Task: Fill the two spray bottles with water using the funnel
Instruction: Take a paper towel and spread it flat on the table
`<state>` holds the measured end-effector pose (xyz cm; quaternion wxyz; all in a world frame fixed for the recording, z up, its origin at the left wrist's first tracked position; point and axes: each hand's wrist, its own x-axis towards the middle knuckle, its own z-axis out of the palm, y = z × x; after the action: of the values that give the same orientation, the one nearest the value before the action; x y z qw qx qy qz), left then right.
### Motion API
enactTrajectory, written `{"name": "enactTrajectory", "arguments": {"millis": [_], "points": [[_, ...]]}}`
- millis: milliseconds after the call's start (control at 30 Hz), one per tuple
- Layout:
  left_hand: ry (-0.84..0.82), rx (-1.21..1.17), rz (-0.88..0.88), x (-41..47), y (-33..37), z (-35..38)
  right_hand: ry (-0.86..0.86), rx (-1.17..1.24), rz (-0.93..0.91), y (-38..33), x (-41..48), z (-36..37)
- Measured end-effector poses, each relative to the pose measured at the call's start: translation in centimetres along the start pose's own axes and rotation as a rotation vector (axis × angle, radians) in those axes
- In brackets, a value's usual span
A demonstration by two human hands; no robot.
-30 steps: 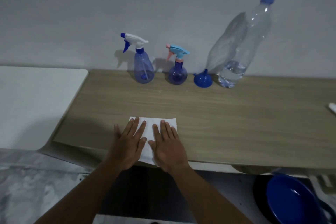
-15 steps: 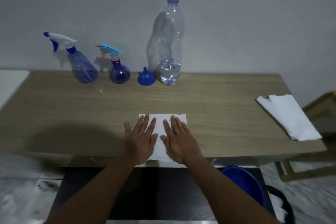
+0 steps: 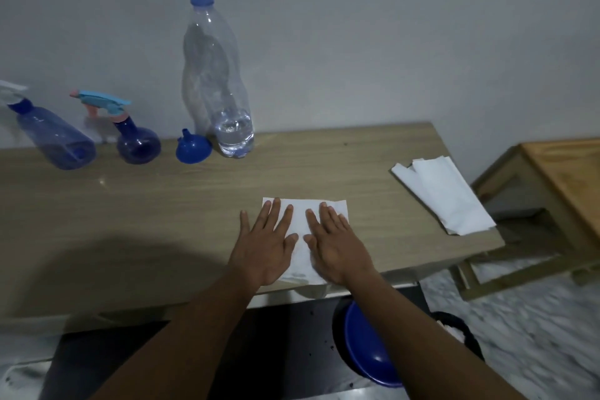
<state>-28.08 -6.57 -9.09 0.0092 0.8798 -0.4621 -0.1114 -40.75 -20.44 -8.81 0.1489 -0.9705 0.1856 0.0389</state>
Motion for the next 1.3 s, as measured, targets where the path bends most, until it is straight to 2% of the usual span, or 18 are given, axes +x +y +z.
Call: {"name": "enactTrajectory", "arguments": {"millis": [167,400,567,667,967,1133,1300], "points": [[-0.073,0.026,0.109,-2.9,0.7,-0.1,0.046,0.086,0.063,0.3,-4.8,-0.7],[-0.022,0.211,0.289,-4.6,0.3,-4.2,-0.002,-0.023,0.228,-3.2,-7.3,-2.6],[-0.047,-0.191,0.327,-4.6,1.5,-7.9,0.143,0.237,0.434,-4.1,-10.1,-5.3],[-0.082,-0.317,0.421,-4.5,4.0,-9.4,0.245,0.316,0.545,-3.7,-13.0,-6.8],[-0.212,-0.507,0.627,-2.5,18.8,-9.8,0.425,0.506,0.856,3.7,-24.4,-10.1],[-0.255,-0.479,0.685,-0.6,29.4,-5.5,0.465,0.550,1.021,11.9,-29.8,-9.0],[-0.305,-0.434,0.656,3.0,40.0,1.6,0.462,0.510,1.169,22.8,-32.4,-4.9]]}}
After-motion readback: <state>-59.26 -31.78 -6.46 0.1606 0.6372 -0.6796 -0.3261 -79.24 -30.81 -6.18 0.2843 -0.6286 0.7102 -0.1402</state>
